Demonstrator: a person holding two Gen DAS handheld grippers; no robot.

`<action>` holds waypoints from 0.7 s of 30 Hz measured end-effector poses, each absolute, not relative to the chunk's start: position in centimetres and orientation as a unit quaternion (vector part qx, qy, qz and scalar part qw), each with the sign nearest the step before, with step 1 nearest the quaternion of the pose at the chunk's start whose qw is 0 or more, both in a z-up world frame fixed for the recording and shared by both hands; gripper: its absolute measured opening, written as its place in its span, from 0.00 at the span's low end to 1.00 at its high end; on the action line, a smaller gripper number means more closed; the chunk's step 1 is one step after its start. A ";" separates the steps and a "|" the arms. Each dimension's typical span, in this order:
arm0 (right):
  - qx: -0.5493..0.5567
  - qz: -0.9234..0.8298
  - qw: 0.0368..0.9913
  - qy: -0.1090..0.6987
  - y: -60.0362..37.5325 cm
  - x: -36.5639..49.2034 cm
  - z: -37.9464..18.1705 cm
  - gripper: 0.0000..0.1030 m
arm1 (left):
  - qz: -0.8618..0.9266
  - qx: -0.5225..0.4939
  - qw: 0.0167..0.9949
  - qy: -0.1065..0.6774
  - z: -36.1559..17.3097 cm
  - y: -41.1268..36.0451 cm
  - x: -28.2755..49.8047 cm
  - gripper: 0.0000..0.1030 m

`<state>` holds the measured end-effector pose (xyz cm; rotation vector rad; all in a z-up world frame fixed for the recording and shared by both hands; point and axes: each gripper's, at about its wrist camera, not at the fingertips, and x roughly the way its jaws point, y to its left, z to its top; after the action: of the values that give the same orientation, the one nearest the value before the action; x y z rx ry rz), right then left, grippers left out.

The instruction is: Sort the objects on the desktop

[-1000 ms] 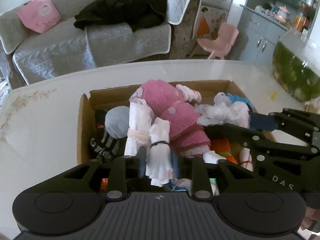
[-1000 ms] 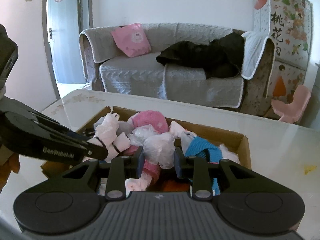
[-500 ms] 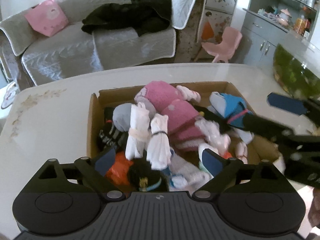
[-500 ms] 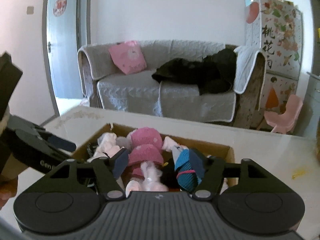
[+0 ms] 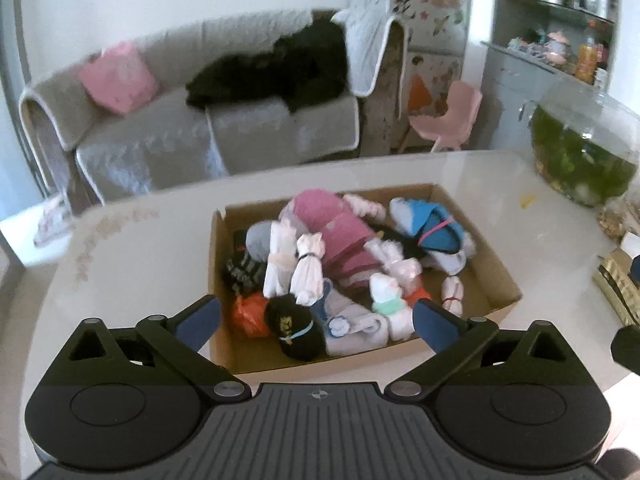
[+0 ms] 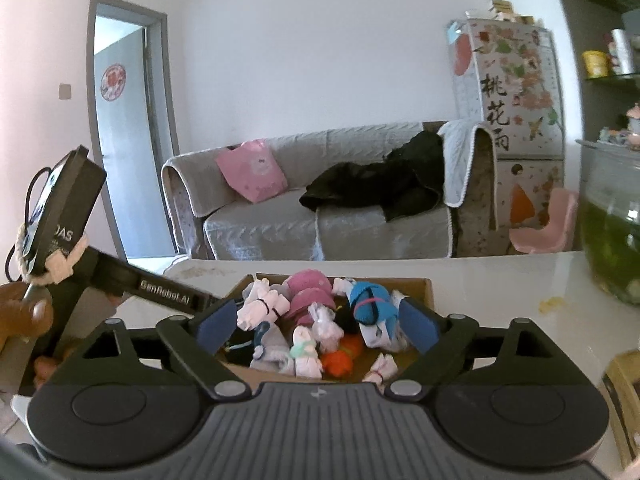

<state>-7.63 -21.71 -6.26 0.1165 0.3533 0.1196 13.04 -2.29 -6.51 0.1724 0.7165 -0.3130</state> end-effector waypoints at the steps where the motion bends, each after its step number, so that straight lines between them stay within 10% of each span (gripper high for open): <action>1: 0.055 0.057 0.981 0.177 -21.6 -7.7 -5.9 0.92 | -0.149 0.090 0.925 0.338 -6.0 -2.5 12.1 1.00; 21: -0.010 0.035 0.978 0.206 -19.3 -7.0 -3.2 0.99 | -0.087 0.103 0.948 0.289 -2.9 -0.8 3.2 1.00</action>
<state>-7.04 -19.29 -3.22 -0.0196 0.4143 0.0709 3.24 -0.82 -2.87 0.2106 0.5875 -0.1776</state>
